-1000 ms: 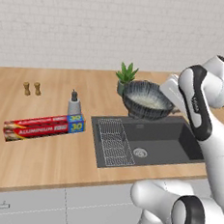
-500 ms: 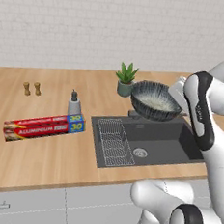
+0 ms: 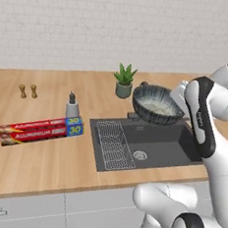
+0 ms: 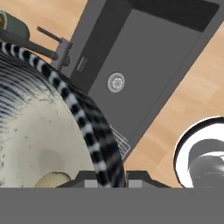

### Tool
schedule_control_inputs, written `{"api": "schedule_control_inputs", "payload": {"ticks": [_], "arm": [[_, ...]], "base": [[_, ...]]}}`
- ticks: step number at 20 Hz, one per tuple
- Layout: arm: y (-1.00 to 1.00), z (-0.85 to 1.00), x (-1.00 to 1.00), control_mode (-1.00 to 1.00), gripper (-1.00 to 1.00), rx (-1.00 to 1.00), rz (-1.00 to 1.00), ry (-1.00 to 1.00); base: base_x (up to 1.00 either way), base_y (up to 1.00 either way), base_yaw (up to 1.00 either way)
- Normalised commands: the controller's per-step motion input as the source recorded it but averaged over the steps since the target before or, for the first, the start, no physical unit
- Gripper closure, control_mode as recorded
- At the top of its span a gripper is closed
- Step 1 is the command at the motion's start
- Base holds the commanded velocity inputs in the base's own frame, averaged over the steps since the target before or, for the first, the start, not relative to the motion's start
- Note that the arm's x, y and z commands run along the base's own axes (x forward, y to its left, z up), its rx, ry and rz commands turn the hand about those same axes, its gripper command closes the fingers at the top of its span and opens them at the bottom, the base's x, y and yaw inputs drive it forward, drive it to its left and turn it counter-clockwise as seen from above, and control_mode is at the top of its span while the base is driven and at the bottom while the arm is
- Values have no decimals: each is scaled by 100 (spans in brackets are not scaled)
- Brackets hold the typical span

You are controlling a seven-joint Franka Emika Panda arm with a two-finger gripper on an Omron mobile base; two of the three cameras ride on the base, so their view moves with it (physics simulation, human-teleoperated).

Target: Pick the garlic from the sink and place it in the bowl. Then pick the bowl and place it in the microwave. Then close the microwave door and press the start button.

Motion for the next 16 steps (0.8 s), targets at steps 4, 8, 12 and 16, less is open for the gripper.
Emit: {"api": "schedule_control_inputs", "payload": {"ticks": [4,8,12,16], "arm": [[0,0,0,100,100,0,0,0],[0,0,0,100,100,0,0,0],[0,0,0,100,100,0,0,0],[0,0,0,100,100,0,0,0]], "base": [[-33,0,-50],[-44,-11,-66],[-40,-13,-74],[-28,-5,-80]]}}
